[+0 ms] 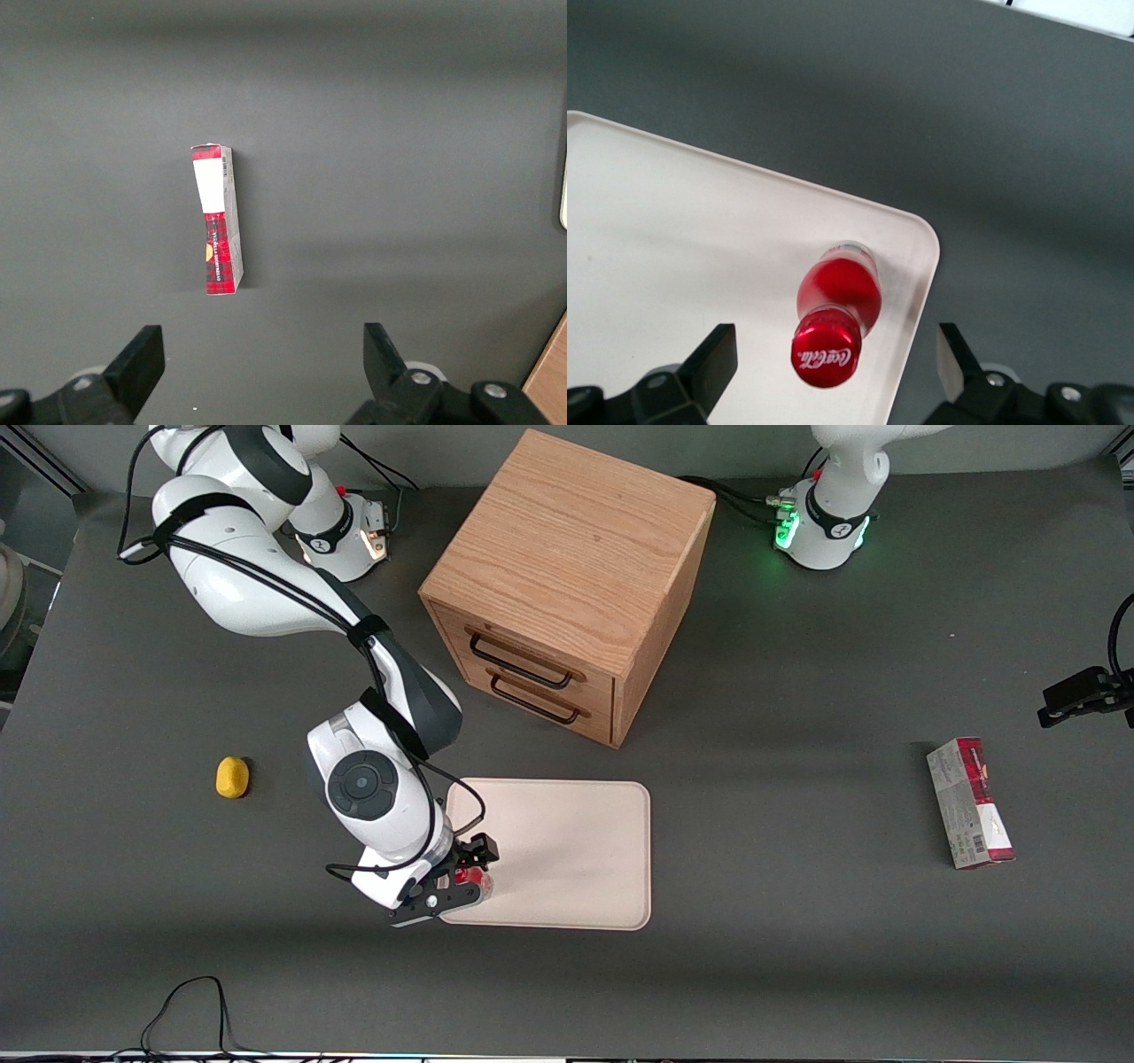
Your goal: Place coke bottle on tray
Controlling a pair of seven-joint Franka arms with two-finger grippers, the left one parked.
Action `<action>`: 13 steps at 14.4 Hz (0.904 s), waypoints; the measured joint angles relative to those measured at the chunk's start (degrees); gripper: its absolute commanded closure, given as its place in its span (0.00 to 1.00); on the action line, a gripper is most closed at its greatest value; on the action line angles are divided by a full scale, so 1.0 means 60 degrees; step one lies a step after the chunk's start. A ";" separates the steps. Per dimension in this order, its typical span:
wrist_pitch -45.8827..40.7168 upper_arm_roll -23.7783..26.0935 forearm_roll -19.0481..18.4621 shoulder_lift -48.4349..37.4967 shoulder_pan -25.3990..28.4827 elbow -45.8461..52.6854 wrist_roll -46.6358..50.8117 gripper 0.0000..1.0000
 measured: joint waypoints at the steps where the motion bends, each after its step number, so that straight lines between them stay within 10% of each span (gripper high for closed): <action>1: 0.0006 0.0003 0.0000 -0.0053 0.0000 0.0033 0.0000 0.00; 13: -0.0160 0.0018 0.0392 -0.0510 -0.0295 0.0099 0.0073 0.00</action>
